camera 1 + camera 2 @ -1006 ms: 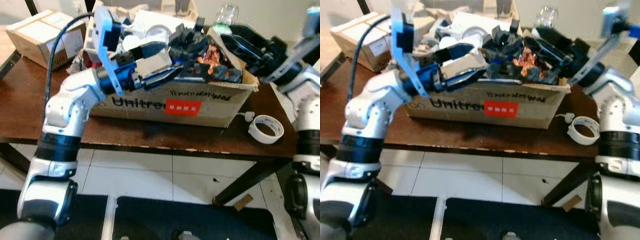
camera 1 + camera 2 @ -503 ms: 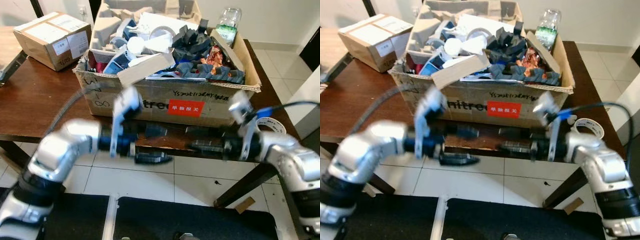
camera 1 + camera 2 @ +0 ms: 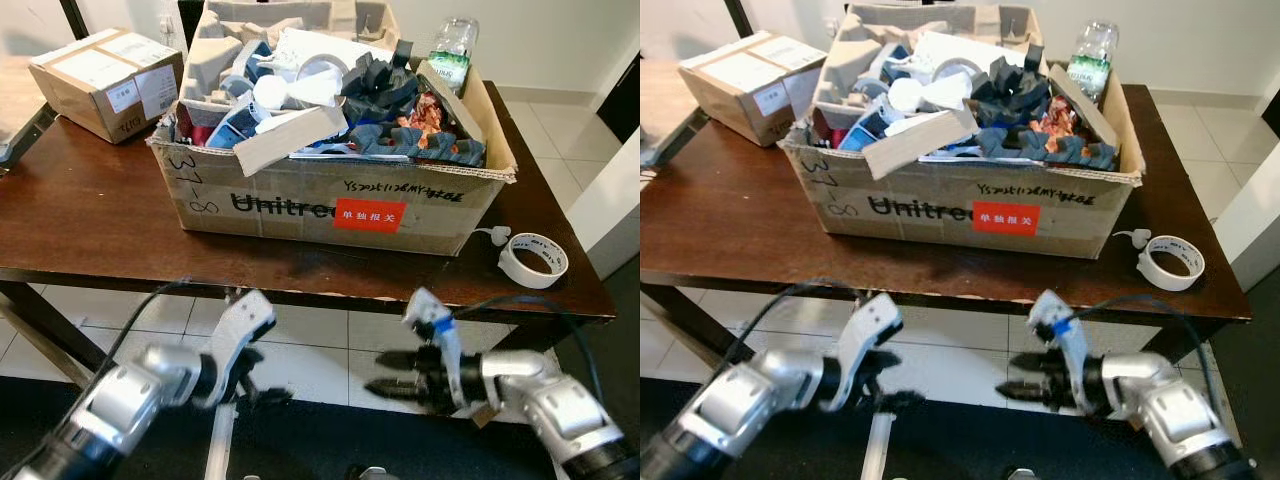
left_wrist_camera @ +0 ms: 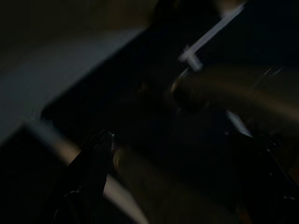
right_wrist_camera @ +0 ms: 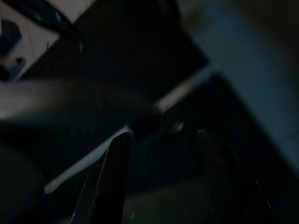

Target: Picking trash to rubbish bin

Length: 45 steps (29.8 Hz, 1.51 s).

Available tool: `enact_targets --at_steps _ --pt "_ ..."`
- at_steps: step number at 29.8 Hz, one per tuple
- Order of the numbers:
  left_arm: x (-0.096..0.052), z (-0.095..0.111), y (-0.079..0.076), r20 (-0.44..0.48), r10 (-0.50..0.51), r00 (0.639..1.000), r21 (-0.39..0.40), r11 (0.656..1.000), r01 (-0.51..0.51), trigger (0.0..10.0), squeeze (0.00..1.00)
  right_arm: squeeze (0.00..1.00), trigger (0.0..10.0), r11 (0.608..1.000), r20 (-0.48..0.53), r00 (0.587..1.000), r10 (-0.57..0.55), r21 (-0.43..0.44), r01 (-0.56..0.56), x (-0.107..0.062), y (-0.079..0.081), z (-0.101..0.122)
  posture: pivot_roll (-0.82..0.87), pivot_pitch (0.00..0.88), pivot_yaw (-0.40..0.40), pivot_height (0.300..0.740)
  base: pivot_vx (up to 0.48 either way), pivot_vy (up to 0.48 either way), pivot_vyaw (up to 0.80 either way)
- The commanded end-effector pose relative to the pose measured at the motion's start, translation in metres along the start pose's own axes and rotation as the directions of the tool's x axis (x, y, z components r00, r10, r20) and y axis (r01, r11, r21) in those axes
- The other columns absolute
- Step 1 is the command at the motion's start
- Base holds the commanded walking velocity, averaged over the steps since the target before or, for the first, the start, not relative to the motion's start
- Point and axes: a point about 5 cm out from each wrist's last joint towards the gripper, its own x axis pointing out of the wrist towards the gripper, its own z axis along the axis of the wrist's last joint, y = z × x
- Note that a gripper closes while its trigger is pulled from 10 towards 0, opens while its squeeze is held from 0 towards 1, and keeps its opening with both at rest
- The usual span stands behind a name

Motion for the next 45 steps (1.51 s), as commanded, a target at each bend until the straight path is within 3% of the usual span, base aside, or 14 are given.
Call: enact_targets --at_steps 1,3,6,11,12,14,16,19,25,28,33,36,40,45 --pt "0.009 -0.016 -0.001 -0.057 0.033 0.998 -0.027 0.999 -0.034 10.0 0.00 0.00 10.0 0.999 -0.062 0.998 -0.019 0.027 0.021 0.008 0.002 -0.017 0.06 0.145 0.017 0.740 0.000 0.000 0.00" --pt "0.017 -0.032 0.004 -0.094 0.103 0.990 -0.061 0.992 -0.109 10.0 0.00 0.00 10.0 0.995 -0.111 0.991 -0.067 0.068 0.075 0.016 0.000 -0.034 0.06 0.145 0.017 0.740 0.000 0.000 0.00" --pt "0.028 -0.057 0.011 -0.135 0.279 0.951 0.019 0.960 -0.279 10.0 0.00 0.00 10.0 0.951 -0.161 0.948 -0.273 0.105 0.292 0.028 -0.013 -0.062 0.06 0.141 0.021 0.740 0.000 0.000 0.00" --pt "0.031 -0.072 0.014 -0.144 0.357 0.923 0.011 0.933 -0.359 10.0 0.00 0.00 10.0 0.860 -0.177 0.874 -0.452 0.172 0.480 0.031 -0.025 -0.079 0.05 0.141 0.021 0.740 0.000 0.000 0.00" --pt "0.032 -0.077 0.017 -0.127 0.398 0.908 -0.013 0.915 -0.403 10.0 0.00 0.00 10.0 0.807 -0.179 0.839 -0.513 0.233 0.543 0.031 -0.029 -0.086 0.05 0.141 0.018 0.740 0.000 0.000 0.00" --pt "0.036 -0.088 0.027 -0.072 0.520 0.851 -0.100 0.845 -0.525 10.0 0.00 0.00 10.0 0.611 -0.238 0.721 -0.651 0.399 0.684 0.029 -0.031 -0.111 0.06 0.144 0.001 0.740 0.000 0.000 0.00" --pt "0.037 -0.101 0.034 -0.076 0.604 0.793 -0.298 0.745 -0.596 10.0 0.00 0.00 10.0 0.454 -0.310 0.645 -0.699 0.503 0.735 0.034 -0.019 -0.134 0.06 0.144 -0.001 0.740 0.000 0.000 0.00" --pt "0.036 -0.110 0.037 -0.106 0.647 0.755 -0.349 0.687 -0.638 10.0 0.00 0.00 10.0 0.445 -0.293 0.654 -0.698 0.537 0.716 0.044 -0.009 -0.140 0.06 0.130 -0.006 0.740 0.000 0.000 0.00" --pt "0.039 -0.128 0.033 -0.195 0.631 0.751 -0.355 0.668 -0.654 10.0 0.00 0.00 10.0 0.396 -0.340 0.641 -0.688 0.564 0.724 0.053 0.008 -0.154 0.06 0.119 0.000 0.740 0.000 0.000 0.00" --pt "0.038 -0.137 0.034 -0.247 0.662 0.708 -0.286 0.648 -0.706 10.0 0.00 0.00 10.0 0.380 -0.392 0.621 -0.679 0.536 0.754 0.057 0.017 -0.164 0.04 0.128 0.034 0.740 0.000 0.000 0.00" --pt "0.039 -0.129 0.038 -0.173 0.702 0.691 -0.261 0.643 -0.720 10.0 0.00 0.00 10.0 0.293 -0.405 0.524 -0.749 0.507 0.811 0.049 0.010 -0.166 0.06 0.112 0.034 0.740 0.000 0.000 0.00" --pt "0.040 -0.128 0.039 -0.172 0.697 0.696 -0.267 0.647 -0.714 10.0 0.00 0.00 10.0 0.285 -0.400 0.518 -0.756 0.511 0.811 0.047 0.009 -0.166 0.06 0.109 0.031 0.740 0.000 0.000 0.00" --pt "0.045 -0.127 0.036 -0.183 0.648 0.739 -0.229 0.703 -0.673 10.0 0.00 0.00 10.0 0.294 -0.402 0.522 -0.752 0.505 0.812 0.052 0.008 -0.162 0.06 0.114 0.056 0.740 0.000 0.000 0.00" --pt "0.043 -0.126 0.040 -0.192 0.688 0.700 -0.190 0.674 -0.714 10.0 0.00 0.00 10.0 0.326 -0.380 0.544 -0.748 0.504 0.800 0.057 0.008 -0.158 0.09 0.093 0.035 0.740 0.000 0.000 0.00"
